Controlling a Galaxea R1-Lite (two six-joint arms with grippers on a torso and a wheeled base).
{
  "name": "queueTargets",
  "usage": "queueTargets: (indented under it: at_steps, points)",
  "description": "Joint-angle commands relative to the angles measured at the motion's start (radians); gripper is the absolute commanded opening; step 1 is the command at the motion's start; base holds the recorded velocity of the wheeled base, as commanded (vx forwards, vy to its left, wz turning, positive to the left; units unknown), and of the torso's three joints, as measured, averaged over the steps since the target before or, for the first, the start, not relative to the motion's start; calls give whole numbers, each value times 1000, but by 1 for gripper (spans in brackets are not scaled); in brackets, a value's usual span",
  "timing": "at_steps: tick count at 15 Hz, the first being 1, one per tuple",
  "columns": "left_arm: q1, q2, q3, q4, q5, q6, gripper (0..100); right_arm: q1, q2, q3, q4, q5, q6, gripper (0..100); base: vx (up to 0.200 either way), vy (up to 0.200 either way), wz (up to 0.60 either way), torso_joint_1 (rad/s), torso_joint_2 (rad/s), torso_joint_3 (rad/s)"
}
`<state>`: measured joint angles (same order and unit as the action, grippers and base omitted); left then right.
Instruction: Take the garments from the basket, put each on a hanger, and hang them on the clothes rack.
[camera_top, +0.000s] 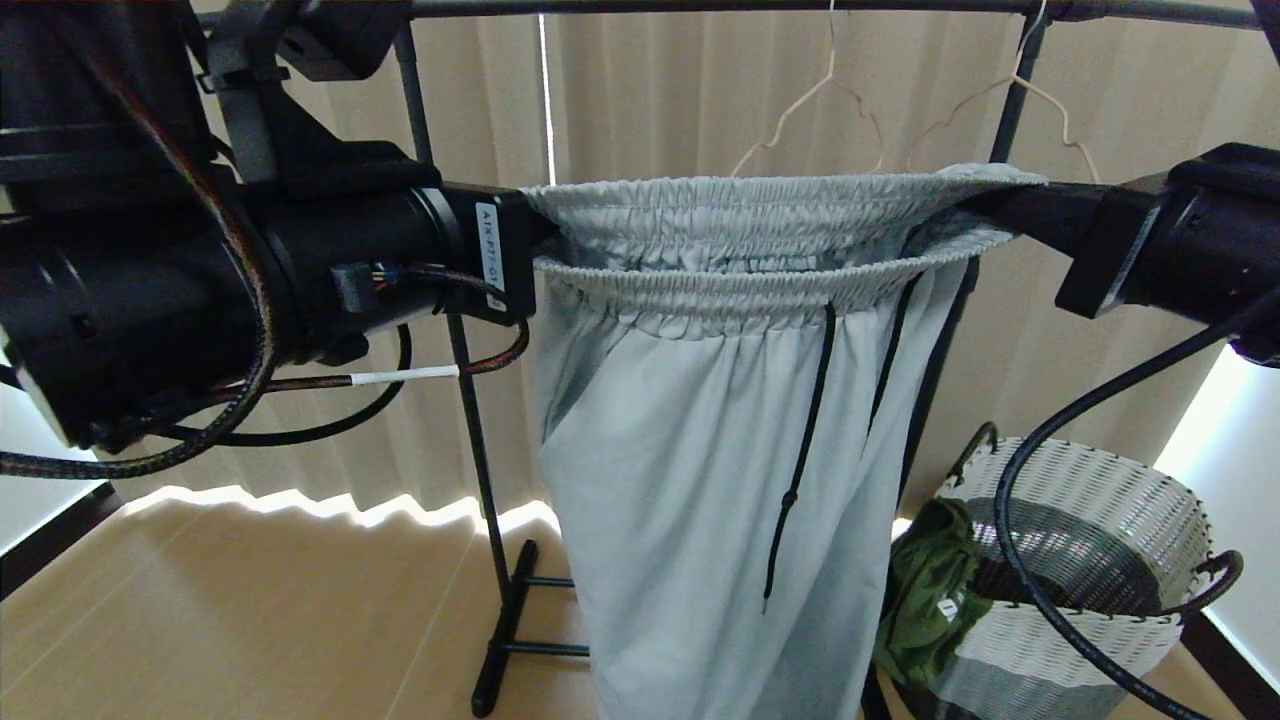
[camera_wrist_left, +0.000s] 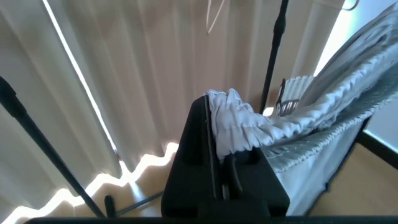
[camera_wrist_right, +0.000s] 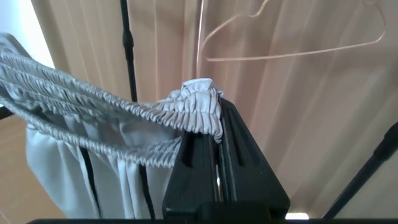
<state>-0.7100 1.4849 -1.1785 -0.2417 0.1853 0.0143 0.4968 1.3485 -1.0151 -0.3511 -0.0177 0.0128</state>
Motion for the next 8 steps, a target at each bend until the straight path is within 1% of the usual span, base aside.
queueTargets:
  at_steps: [1,3,5,6,8]
  points:
    - [-2,8,7,-2,0,4,0,-1,-6,1,1,-1,1,0,0,0,0,0,0,0]
    - [0,11,8,-1,2,4,0,-21,-15,16,1,-8,0,0,0,0,0,0,0,0]
    - [0,25,5,2,13,3,0,-21,-23,29,1,-18,0,0,0,0,0,0,0,0]
    - [1,38,-1,2,37,3,0,-21,-54,55,1,-22,-2,0,0,0,0,0,0,0]
    - [6,55,-10,-2,52,3,0,-21,-80,76,3,-22,-2,0,0,0,0,0,0,0]
